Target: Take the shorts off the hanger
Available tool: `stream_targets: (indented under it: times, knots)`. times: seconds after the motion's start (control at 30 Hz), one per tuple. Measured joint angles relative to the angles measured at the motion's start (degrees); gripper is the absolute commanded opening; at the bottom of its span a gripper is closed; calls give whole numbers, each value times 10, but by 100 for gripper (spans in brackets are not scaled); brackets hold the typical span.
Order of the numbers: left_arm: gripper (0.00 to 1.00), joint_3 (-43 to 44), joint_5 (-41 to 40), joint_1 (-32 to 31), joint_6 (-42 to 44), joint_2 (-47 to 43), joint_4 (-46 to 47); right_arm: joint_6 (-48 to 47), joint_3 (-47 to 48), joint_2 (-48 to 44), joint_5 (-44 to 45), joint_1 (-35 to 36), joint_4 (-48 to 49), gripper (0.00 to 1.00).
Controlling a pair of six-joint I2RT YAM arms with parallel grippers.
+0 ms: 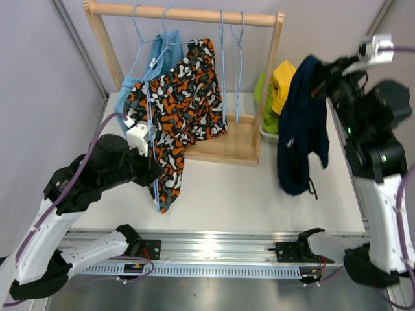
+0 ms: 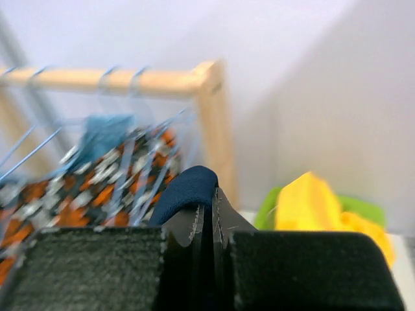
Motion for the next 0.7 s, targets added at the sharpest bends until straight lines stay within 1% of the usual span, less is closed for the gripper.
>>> stream_targets:
  times: [0.07,0.13,0.3,0.43,0.5,0.57,0.7]
  knots:
    - [0,-4,0,0,0,-13,-2,2,72,74,3,-44,7,0]
    - [0,-9,1,0,0,-20,-2,3,132,136,7,-70,9,0]
    - [0,-35,28,0,1,-18,6,14,274,282,7,-122,17,0]
    - [0,-44,61,0,0,-11,12,33,379,380,12,-158,51,0]
    - [0,-44,75,0,1,-7,16,38,393,408,16,-170,82,0]
    - [0,-44,86,0,1,-6,16,42,378,422,21,-177,118,0]
    - [0,-40,105,0,1,-2,16,48,283,426,21,-183,199,0]
